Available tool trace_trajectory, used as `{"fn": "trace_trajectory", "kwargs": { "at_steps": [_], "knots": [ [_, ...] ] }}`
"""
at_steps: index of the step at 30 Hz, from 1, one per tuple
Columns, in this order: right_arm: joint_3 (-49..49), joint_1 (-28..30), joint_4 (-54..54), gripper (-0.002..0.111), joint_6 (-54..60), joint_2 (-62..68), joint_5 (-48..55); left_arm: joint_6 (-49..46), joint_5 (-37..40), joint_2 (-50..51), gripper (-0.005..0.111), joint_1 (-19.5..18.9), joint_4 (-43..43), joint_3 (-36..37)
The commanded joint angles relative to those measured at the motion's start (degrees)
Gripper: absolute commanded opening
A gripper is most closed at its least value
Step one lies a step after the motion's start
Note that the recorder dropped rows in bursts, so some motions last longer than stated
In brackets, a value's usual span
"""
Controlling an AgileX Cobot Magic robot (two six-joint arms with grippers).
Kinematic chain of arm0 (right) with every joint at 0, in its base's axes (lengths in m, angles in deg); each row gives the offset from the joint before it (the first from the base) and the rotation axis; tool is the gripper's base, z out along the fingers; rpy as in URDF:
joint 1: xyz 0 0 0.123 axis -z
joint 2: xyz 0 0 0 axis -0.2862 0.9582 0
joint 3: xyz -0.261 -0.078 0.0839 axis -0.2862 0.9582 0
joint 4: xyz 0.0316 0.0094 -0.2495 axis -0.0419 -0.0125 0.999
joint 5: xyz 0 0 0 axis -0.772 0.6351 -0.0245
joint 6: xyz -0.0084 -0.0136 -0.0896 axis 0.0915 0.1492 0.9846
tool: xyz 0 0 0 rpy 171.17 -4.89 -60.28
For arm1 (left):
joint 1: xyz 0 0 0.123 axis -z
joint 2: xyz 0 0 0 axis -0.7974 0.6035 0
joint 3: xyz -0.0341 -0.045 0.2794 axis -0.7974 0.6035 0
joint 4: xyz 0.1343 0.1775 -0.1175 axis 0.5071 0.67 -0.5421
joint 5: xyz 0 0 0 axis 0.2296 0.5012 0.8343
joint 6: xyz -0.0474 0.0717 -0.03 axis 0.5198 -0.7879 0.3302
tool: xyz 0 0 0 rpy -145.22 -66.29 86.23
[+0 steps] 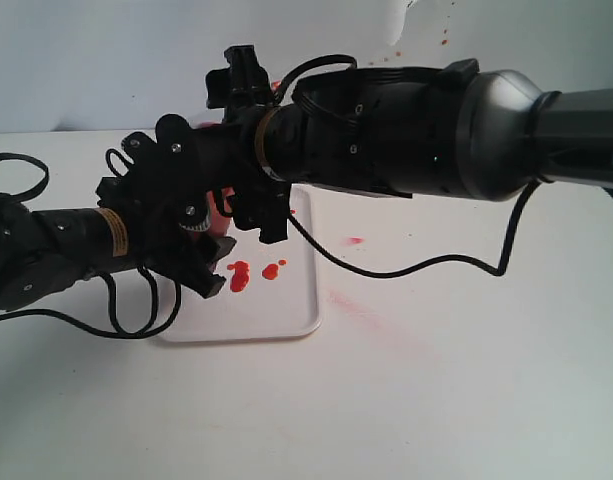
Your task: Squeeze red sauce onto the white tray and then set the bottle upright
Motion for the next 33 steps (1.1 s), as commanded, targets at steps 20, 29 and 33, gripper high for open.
{"fn": "trace_trajectory", "kwargs": {
  "at_steps": [20, 29, 33],
  "knots": [
    [-1.6, 2.9, -35.8, 0.084, -10.7, -17.8, -4.3, 4.4, -20.1, 1.3, 0.000, -4.5, 1.8, 0.9],
    [1.2, 12.4, -49.3, 0.084, -10.6, -21.2, -1.7, 12.4, -40.9, 1.8, 0.000, -8.1, 3.2, 5.5],
    [5.9, 14.8, -50.9, 0.084, -10.4, -21.2, -4.2, 18.6, -47.8, 2.7, 0.000, -8.7, 5.6, 5.8]
  ]
}}
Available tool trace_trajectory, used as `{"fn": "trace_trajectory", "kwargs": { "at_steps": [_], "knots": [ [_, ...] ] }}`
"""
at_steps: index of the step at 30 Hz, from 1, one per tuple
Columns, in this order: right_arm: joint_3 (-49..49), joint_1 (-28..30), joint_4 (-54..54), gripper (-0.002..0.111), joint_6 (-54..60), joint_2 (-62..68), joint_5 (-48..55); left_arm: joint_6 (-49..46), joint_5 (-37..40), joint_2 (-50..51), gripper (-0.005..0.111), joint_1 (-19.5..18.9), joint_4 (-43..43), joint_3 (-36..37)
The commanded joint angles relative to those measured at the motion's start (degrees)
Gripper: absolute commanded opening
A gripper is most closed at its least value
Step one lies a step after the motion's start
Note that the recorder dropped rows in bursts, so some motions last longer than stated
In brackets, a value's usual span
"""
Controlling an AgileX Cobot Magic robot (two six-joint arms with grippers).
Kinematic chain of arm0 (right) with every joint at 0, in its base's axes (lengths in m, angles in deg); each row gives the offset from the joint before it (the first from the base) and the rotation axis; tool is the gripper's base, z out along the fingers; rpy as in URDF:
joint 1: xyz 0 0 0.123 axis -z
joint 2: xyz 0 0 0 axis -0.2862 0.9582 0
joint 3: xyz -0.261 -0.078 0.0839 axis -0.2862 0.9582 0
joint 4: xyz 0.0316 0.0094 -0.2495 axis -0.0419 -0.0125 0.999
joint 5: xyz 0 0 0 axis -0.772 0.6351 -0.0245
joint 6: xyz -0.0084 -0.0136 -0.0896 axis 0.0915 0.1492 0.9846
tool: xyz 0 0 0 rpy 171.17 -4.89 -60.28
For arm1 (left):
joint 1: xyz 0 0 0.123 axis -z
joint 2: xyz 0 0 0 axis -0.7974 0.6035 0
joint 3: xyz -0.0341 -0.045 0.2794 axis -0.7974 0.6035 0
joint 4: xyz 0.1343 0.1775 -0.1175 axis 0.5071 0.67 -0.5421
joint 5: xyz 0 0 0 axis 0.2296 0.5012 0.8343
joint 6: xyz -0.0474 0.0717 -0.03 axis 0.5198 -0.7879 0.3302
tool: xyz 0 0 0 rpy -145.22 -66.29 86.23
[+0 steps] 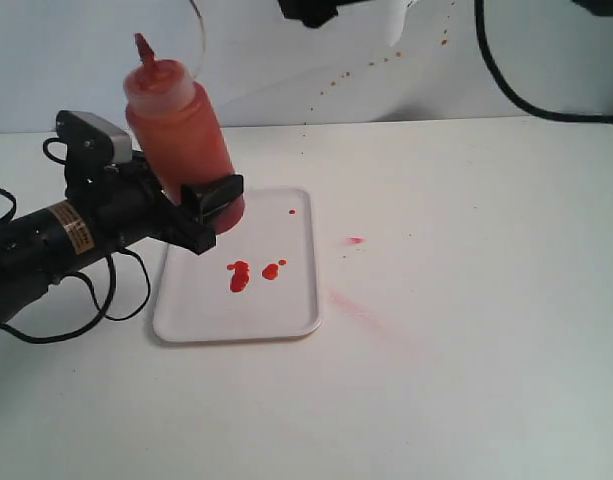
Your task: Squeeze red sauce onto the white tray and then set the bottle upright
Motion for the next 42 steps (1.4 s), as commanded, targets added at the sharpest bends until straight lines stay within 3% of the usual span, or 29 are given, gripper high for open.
{"fn": "trace_trajectory", "kwargs": {
  "at_steps": [1, 10, 16, 27, 30, 35, 38, 42],
  "knots": [
    [5.2, 2.6, -2.1, 0.084, 0.1, -0.2, -2.3, 6.8, -11.1, 0.9, 0.000, -0.5, 2.4, 0.2],
    [13.6, 7.1, -3.7, 0.078, -1.1, -0.2, -11.4, 10.6, -13.8, 3.2, 0.000, 0.0, 9.6, -2.5],
    [21.6, 8.2, -8.0, 0.065, -4.8, -0.7, -21.0, 15.7, -13.8, 8.2, 0.000, 0.7, 16.3, -9.0],
    [45.4, 8.4, -10.9, 0.038, -12.3, -1.2, -56.9, 20.3, -13.8, 17.9, 0.000, 1.2, 25.6, -18.8],
    [49.3, 8.4, -12.3, 0.033, -12.3, -1.2, -61.1, 20.3, -13.8, 19.4, 0.000, 1.4, 29.7, -21.2],
    [51.3, 8.4, -31.4, 0.033, -3.8, -1.2, -61.0, 20.5, -13.3, 20.3, 0.000, 5.6, 31.5, -23.9],
    [51.3, 8.4, -34.9, 0.033, 7.8, -1.2, -61.0, 20.4, -8.0, 20.3, 0.000, 9.3, 31.5, -26.4],
    [51.3, 8.4, -39.6, 0.033, 8.6, -1.2, -61.0, 22.1, -3.6, 20.3, 0.000, 13.4, 31.5, -29.8]
  ]
}}
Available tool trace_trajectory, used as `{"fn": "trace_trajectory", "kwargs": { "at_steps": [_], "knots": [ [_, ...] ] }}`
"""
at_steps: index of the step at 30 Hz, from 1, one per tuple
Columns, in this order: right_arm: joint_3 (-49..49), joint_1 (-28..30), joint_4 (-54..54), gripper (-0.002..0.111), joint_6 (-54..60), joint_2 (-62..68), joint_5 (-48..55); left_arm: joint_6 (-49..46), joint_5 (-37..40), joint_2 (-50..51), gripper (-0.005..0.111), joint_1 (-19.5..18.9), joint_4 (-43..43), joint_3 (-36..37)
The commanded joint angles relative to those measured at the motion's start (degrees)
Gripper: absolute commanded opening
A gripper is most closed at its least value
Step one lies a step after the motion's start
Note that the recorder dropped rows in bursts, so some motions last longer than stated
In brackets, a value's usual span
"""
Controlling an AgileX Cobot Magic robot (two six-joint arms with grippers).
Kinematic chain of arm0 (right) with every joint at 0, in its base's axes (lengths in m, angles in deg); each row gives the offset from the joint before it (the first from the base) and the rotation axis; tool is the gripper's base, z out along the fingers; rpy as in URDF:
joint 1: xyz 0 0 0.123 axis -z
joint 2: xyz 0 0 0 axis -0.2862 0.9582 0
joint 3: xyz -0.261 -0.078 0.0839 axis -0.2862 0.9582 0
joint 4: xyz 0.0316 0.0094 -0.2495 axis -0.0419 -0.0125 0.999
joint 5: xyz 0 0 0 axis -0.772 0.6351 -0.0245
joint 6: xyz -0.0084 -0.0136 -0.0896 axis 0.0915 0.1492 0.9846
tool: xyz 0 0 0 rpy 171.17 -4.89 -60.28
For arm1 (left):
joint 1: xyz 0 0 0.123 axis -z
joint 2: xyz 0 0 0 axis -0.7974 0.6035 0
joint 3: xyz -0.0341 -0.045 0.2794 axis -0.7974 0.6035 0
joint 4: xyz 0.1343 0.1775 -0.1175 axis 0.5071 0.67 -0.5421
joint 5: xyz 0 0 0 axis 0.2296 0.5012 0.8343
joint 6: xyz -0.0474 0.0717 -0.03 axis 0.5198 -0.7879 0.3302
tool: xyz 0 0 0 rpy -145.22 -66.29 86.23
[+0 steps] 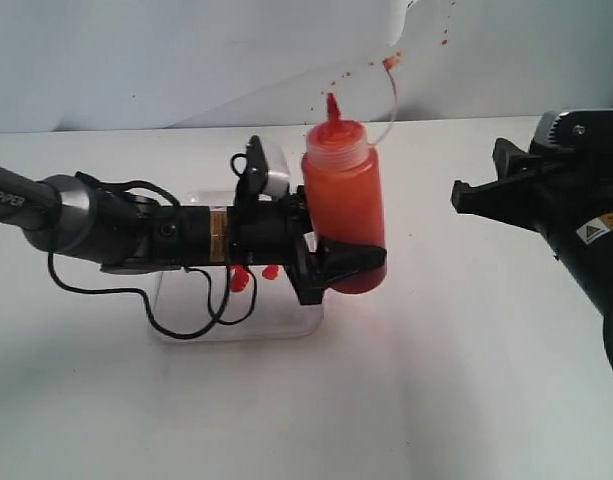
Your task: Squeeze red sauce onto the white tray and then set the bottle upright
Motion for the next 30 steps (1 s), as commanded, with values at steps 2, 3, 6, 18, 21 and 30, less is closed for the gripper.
{"fn": "trace_trajectory", "kwargs": {
  "at_steps": [2, 3, 6, 18, 21, 30],
  "knots": [
    [0.3, 0.3, -3.8, 0.033, 0.9, -0.4, -0.8, 4.0, 1.5, -0.5, 0.000, 4.3, -0.9, -4.3],
    [0.6, 0.3, -0.2, 0.033, -0.9, -0.4, -1.2, 4.5, 1.5, -0.5, 0.000, 4.7, -0.9, -4.7],
    [1.6, 0.3, 8.6, 0.032, -8.8, -0.4, -3.3, 4.7, 3.2, -0.5, 0.000, 5.8, -1.2, -5.1],
    [14.7, 0.3, 19.3, 0.024, -15.6, -3.5, -16.7, 4.2, 6.1, 3.1, 0.000, 7.1, -1.9, -5.3],
    [16.7, 0.3, 26.9, 0.027, -15.6, -6.3, -16.2, 3.2, 6.1, 3.4, 0.000, 7.1, -1.9, -5.3],
    [17.0, 0.3, 23.6, 0.105, -17.0, -7.6, -13.9, 3.0, 6.1, 3.4, 0.000, 7.3, -1.9, -5.3]
  ]
}}
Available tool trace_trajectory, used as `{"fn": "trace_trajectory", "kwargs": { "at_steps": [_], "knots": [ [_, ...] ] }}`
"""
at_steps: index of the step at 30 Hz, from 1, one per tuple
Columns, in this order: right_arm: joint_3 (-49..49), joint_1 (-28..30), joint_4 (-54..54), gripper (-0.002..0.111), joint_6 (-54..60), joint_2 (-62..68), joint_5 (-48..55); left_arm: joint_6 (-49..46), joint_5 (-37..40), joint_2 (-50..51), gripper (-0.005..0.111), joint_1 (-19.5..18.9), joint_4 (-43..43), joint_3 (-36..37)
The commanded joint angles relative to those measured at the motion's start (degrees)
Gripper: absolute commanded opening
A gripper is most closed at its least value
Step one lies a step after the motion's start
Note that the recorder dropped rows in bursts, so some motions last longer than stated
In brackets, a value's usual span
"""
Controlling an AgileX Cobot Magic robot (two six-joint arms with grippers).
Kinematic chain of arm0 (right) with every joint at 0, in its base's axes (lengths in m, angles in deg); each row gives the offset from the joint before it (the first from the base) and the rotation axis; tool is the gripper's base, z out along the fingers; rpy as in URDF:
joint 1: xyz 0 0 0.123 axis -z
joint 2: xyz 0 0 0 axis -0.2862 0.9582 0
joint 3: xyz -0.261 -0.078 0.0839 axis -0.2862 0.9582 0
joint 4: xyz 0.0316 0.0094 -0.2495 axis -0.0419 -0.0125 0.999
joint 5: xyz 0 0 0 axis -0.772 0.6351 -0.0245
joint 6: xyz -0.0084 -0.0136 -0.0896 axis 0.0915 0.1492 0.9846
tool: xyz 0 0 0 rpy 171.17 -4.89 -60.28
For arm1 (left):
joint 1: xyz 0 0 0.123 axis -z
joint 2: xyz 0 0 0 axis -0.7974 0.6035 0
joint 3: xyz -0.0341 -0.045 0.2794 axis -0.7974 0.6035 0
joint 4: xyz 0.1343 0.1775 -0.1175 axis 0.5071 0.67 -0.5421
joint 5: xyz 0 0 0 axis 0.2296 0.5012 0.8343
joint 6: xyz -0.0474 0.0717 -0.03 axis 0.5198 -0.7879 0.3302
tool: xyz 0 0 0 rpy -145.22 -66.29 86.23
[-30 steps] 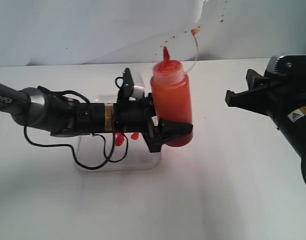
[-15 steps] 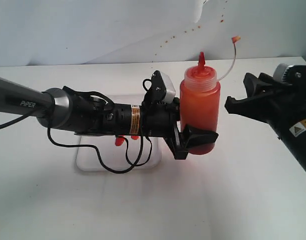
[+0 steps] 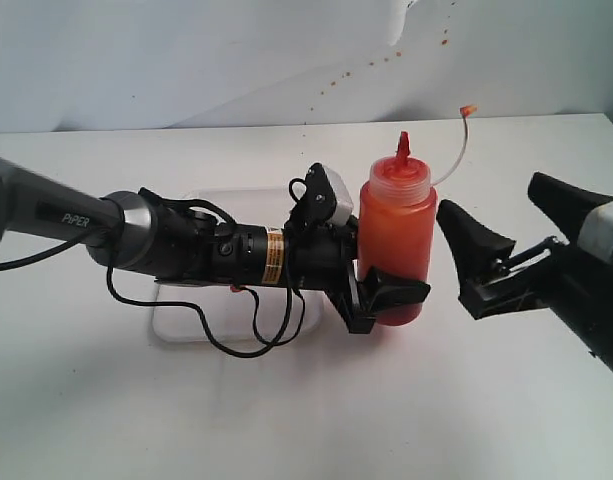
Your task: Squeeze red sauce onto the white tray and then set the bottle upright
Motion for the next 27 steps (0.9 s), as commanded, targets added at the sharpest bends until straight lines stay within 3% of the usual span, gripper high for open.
{"fn": "trace_trajectory", "kwargs": {
  "at_steps": [1, 15, 21, 24, 27],
  "knots": [
    [0.4, 0.1, -2.5, 0.105, -1.6, -0.2, 1.5, -0.7, -2.4, -0.5, 0.000, 0.3, -1.8, -0.6],
    [-3.9, 0.1, 16.8, 0.105, -8.0, 7.0, 2.9, -5.1, -7.9, -0.5, 0.000, 0.4, 0.8, -0.6],
    [-9.0, 0.1, 13.5, 0.104, -8.0, 11.2, 8.4, -5.1, -7.6, -0.5, 0.000, 0.4, 3.8, -0.6],
    [-9.4, 0.1, 14.7, 0.100, -8.0, 11.7, 8.4, -5.1, -7.7, -0.5, 0.000, 0.4, 3.3, -0.6],
    [-9.4, 0.1, 14.4, 0.087, -8.0, 11.7, 8.7, -5.1, -7.7, -0.5, 0.000, 0.4, 3.3, -0.6]
  ]
}}
